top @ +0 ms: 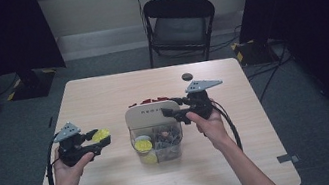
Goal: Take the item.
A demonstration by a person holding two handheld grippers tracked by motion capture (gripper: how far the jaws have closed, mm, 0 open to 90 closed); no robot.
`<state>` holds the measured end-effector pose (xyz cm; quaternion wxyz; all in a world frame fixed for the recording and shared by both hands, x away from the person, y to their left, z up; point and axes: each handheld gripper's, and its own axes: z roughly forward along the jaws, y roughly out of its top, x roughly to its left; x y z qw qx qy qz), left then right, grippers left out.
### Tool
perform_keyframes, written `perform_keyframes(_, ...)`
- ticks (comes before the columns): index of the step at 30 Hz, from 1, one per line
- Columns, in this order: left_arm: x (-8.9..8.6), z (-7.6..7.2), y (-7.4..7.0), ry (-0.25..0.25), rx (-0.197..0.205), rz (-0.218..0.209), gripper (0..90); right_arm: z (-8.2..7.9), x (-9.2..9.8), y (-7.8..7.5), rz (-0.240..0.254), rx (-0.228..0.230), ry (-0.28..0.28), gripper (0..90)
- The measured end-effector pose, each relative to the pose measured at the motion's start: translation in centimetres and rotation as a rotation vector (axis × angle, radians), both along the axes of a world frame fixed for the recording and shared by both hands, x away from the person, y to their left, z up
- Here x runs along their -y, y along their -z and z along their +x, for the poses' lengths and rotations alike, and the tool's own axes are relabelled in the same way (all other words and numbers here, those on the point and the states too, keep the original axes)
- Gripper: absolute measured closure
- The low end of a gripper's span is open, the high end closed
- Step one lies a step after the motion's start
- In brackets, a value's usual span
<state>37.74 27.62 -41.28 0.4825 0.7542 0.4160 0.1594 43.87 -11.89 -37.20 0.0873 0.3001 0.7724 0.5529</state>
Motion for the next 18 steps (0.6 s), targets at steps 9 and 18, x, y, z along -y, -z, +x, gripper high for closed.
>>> perform_keyframes(9,-1.3,1.0,1.0,-0.063,-0.031,0.012,38.5,0.0,-0.2,0.1,-0.003,-0.001,-0.003,43.2)
perform_keyframes(18,-1.7,1.6,2.4,-0.094,-0.058,0.047,38.5,0.0,-0.3,0.1,-0.002,0.0,-0.007,44.1)
